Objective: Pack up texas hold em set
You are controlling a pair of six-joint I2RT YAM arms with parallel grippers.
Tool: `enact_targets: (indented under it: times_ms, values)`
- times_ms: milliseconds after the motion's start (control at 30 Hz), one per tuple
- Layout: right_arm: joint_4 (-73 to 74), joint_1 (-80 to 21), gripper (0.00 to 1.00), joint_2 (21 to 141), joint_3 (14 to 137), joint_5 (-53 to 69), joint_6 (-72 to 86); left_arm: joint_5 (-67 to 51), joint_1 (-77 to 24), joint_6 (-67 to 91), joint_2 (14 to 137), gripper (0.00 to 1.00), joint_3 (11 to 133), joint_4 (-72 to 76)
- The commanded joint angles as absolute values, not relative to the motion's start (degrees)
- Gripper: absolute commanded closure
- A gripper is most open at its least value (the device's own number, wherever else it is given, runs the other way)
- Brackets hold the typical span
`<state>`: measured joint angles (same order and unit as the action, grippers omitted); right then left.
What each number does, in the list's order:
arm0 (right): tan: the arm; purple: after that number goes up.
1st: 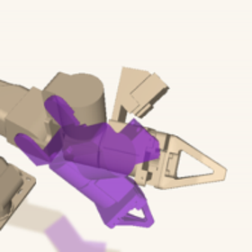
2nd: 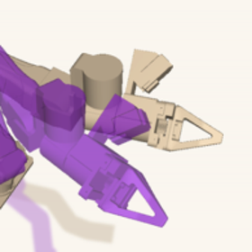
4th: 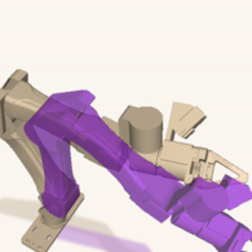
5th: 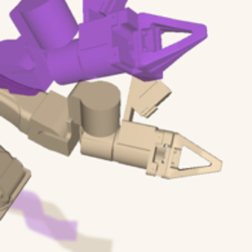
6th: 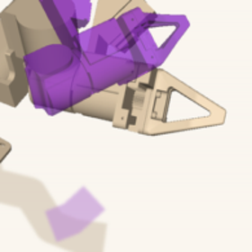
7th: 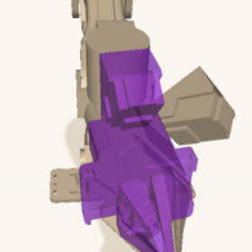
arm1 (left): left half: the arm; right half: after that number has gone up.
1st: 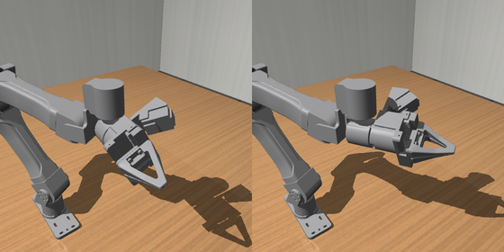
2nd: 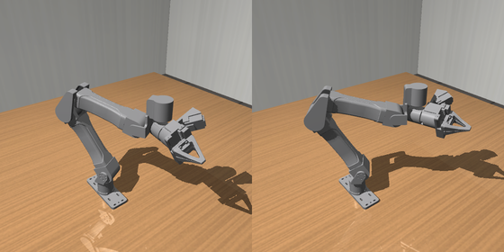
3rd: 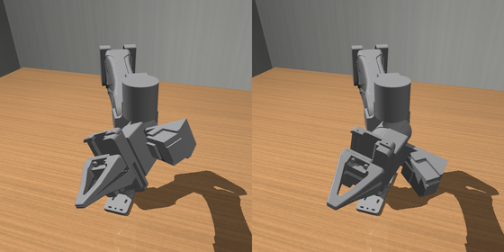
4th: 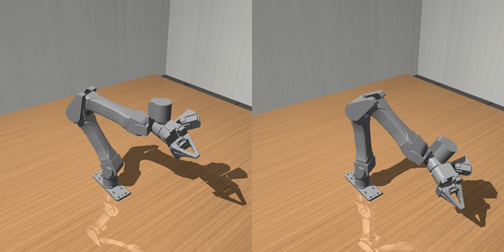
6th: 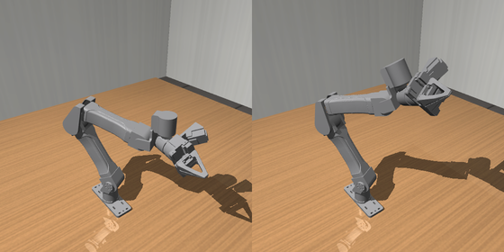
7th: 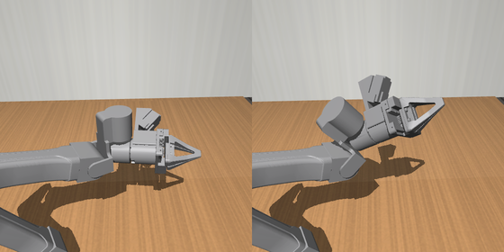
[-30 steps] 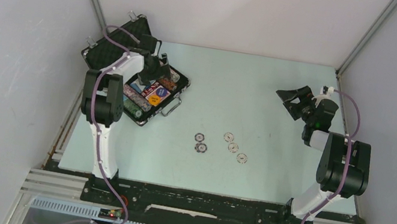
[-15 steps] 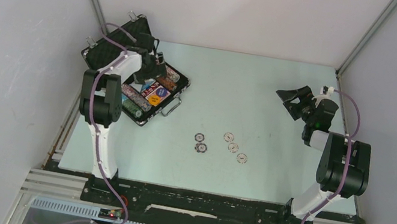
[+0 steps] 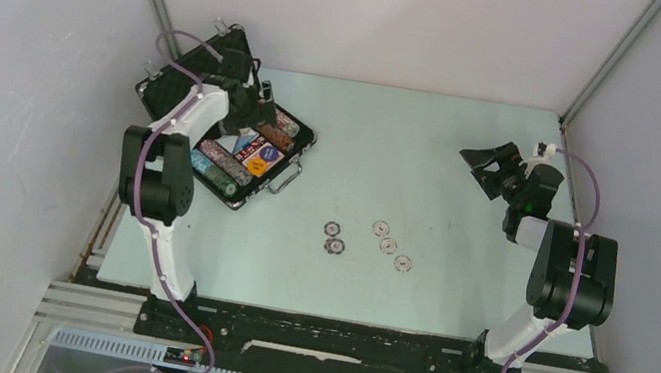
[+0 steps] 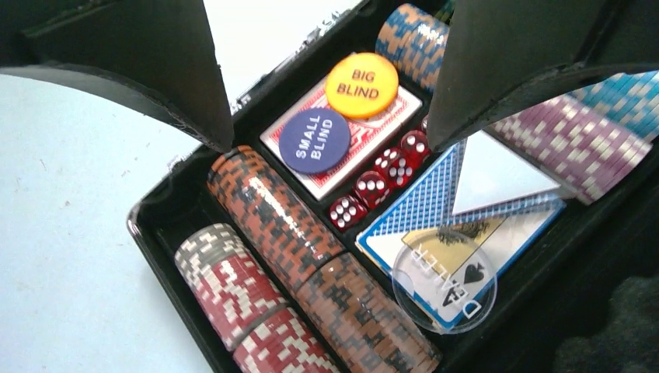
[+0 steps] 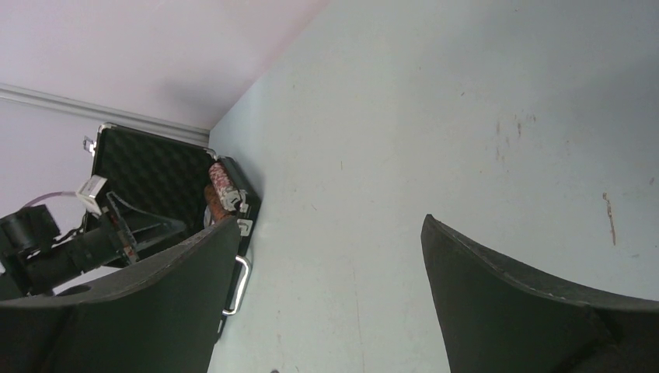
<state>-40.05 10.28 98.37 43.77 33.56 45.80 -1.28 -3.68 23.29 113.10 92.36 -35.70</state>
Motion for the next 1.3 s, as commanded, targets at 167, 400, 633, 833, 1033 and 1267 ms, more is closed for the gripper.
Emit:
enact_targets:
  times_ms: [167, 400, 633, 833, 1033, 1267]
  values:
    - [-35.79, 8.50, 0.03, 97.58, 48.23, 33.10, 42.35, 23.53, -16.18, 16.19, 92.41, 0.00, 92.04, -40.36]
    - [-18.76, 1.73, 0.02, 93.67, 54.34, 24.95, 33.90, 27.21, -19.61, 15.95, 79.30, 0.00, 85.69, -37.41]
    - [-3.76, -8.46, 0.00, 87.43, 55.12, 12.87, 33.44, 11.58, -19.65, 18.68, 69.51, 0.00, 77.40, -30.75]
    - [-0.38, -17.18, 0.00, 86.01, 55.12, 5.56, 40.64, -0.04, -19.70, 20.50, 69.59, 0.00, 76.79, -29.64]
    - [14.15, -27.56, 0.00, 84.18, 58.20, -2.79, 41.97, -9.53, -20.19, 23.49, 69.91, 0.00, 77.54, -29.32]
    - [37.05, -26.90, 0.00, 85.83, 64.51, 5.75, 25.40, -10.20, -20.43, 24.31, 62.34, 0.00, 75.69, -26.57]
